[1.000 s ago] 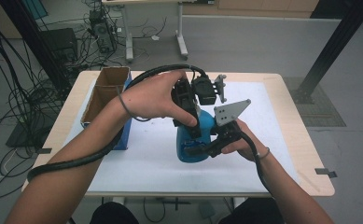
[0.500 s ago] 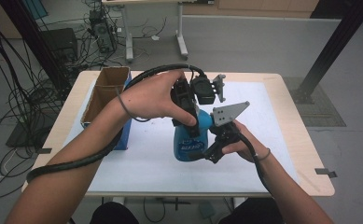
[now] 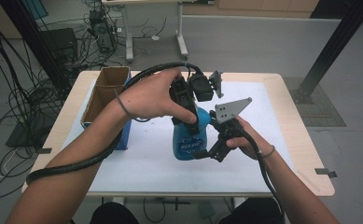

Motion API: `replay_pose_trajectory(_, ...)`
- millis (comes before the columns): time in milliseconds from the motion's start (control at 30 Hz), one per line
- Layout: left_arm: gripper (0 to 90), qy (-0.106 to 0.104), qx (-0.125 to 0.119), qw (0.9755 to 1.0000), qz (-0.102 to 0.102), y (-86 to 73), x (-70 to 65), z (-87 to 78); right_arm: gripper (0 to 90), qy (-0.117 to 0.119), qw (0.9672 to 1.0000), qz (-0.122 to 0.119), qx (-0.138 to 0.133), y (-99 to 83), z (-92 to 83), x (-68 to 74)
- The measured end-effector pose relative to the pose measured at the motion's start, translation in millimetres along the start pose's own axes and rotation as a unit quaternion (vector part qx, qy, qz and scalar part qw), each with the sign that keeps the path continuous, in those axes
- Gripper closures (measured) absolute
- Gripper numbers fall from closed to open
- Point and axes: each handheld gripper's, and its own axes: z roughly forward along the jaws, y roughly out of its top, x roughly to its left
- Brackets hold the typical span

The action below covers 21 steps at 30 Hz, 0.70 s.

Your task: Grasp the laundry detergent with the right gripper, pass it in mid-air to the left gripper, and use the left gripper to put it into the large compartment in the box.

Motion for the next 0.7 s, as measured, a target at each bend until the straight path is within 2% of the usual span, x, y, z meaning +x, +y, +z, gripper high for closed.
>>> replay_pose_trajectory(433,37.7,0.012,0.003,0.9996,-0.025,-9.1,7.1,-4.4,2.0,-0.010,0.9982,0.015,0.058,1.2,-6.5,-2.9)
replay_pose_trajectory(600,37.8,0.017,0.004,0.9987,-0.049,-15.5,11.5,-8.7,2.0,-0.025,0.9955,0.027,0.087,-0.8,-10.3,-6.0)
replay_pose_trajectory(700,37.7,0.026,0.003,0.9977,-0.062,-19.9,13.7,-11.6,2.3,-0.033,0.9924,0.042,0.111,-3.5,-13.5,-9.8)
